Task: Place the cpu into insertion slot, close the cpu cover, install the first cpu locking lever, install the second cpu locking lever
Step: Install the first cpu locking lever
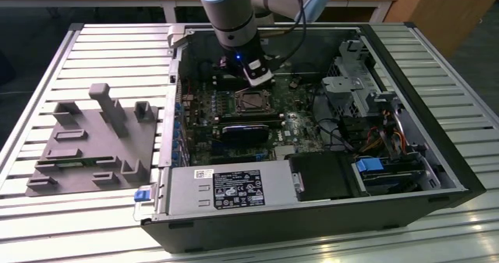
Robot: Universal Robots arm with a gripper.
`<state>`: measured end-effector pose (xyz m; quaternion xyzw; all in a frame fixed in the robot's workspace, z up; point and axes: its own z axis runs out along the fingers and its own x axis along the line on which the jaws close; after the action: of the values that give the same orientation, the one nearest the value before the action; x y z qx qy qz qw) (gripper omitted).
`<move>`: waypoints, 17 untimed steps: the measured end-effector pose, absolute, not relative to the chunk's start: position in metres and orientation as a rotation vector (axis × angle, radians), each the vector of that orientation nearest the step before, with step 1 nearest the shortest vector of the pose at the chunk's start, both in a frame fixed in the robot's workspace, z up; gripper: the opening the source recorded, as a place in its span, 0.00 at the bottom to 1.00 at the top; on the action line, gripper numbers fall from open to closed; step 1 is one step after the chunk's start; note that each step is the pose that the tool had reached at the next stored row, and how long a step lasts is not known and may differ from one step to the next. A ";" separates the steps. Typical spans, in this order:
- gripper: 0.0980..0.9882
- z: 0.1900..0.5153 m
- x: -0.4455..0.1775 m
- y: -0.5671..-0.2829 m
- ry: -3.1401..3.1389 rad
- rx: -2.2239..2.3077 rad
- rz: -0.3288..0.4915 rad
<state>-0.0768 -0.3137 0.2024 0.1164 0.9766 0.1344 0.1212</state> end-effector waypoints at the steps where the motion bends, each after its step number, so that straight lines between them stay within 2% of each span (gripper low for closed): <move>1: 0.00 0.202 -0.077 -0.313 2.850 0.344 0.391; 17: 0.00 0.196 -0.077 -0.310 2.829 0.420 0.340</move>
<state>-0.0769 -0.3096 0.1956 0.1444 0.9739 0.1170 0.1302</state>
